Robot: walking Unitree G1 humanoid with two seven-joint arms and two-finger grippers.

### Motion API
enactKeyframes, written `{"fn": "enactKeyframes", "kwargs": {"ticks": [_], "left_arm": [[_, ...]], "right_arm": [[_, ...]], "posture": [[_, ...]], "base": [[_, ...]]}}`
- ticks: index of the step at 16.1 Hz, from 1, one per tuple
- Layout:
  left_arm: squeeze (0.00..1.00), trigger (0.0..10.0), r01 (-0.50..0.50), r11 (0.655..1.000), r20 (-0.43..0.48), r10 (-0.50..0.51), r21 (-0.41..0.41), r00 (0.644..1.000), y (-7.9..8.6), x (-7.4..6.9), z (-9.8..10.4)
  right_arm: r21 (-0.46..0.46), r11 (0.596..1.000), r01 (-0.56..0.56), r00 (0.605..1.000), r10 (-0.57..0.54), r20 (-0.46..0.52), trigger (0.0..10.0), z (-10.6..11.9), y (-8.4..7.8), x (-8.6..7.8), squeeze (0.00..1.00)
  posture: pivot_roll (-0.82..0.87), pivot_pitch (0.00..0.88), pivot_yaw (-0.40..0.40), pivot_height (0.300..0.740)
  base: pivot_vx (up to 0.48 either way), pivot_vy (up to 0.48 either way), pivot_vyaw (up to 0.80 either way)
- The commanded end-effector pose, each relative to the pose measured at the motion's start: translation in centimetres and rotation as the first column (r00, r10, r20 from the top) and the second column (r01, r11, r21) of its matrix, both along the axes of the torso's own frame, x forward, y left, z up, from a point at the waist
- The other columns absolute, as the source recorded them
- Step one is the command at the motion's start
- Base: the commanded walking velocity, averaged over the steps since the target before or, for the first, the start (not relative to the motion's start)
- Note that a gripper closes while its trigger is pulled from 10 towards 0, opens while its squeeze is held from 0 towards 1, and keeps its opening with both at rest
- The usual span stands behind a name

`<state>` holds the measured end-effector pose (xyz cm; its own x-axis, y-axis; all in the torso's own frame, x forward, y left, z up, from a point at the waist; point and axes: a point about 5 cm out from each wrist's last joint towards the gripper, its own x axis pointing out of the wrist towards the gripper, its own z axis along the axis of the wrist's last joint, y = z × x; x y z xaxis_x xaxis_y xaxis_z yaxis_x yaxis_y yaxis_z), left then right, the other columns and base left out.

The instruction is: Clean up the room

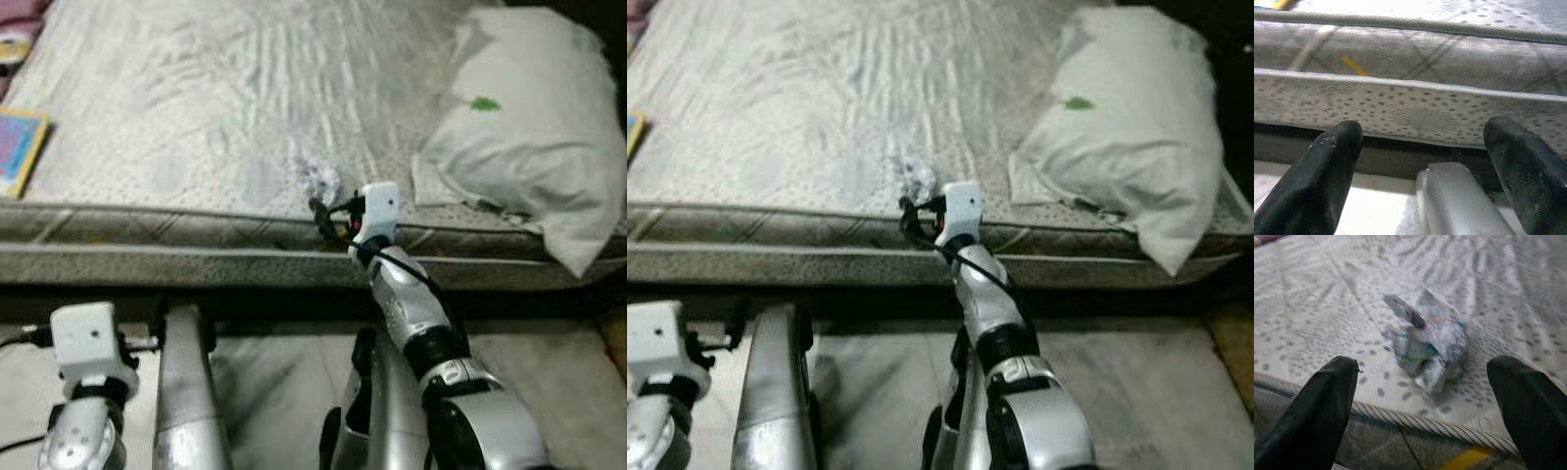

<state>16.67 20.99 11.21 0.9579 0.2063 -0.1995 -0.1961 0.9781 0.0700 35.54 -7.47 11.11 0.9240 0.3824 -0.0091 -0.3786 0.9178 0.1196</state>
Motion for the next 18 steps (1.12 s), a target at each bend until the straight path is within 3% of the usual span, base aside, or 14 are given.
{"fn": "enactKeyframes", "kwargs": {"ticks": [1, 4, 10, 13, 18], "left_arm": [[0.00, 10.0, -0.006, 1.000, -0.005, 0.006, 0.006, 1.000, -0.1, -0.5, 0.3], [0.00, 10.0, -0.011, 1.000, -0.013, 0.011, 0.009, 1.000, -0.2, -0.9, 0.2], [0.00, 10.0, -0.013, 1.000, -0.004, 0.013, 0.005, 1.000, -0.7, -0.9, 0.6], [0.00, 10.0, -0.011, 0.999, 0.006, 0.010, 0.038, 1.000, -0.7, -0.8, 0.9], [0.00, 10.0, -0.019, 0.999, 0.022, 0.018, 0.027, 1.000, -0.9, -0.4, 0.9]], "right_arm": [[0.012, 1.000, 0.027, 1.000, -0.026, -0.006, 10.0, 0.0, -0.4, 0.3, 0.00], [0.016, 1.000, -0.004, 0.999, 0.004, 0.033, 10.0, 1.2, 1.0, 0.9, 0.00], [0.101, 0.992, -0.076, 0.996, 0.070, 0.064, 10.0, 3.7, 5.6, 1.2, 0.00], [0.039, 0.996, -0.085, 0.993, 0.081, 0.085, 10.0, 4.6, 7.4, 1.2, 0.00], [-0.010, 0.998, -0.055, 0.994, 0.056, 0.097, 10.0, 4.7, 7.1, 1.5, 0.00]], "posture": [[0.28, 0.228, -0.177, 0.483], [0.27, 0.244, -0.182, 0.483], [0.29, 0.260, -0.195, 0.483], [0.30, 0.261, -0.202, 0.483], [0.29, 0.246, -0.206, 0.483]], "base": [[0.000, 0.000, 0.00], [0.000, 0.000, 0.00], [0.000, 0.000, 0.00], [0.000, 0.000, 0.00], [0.000, 0.000, 0.42]]}}
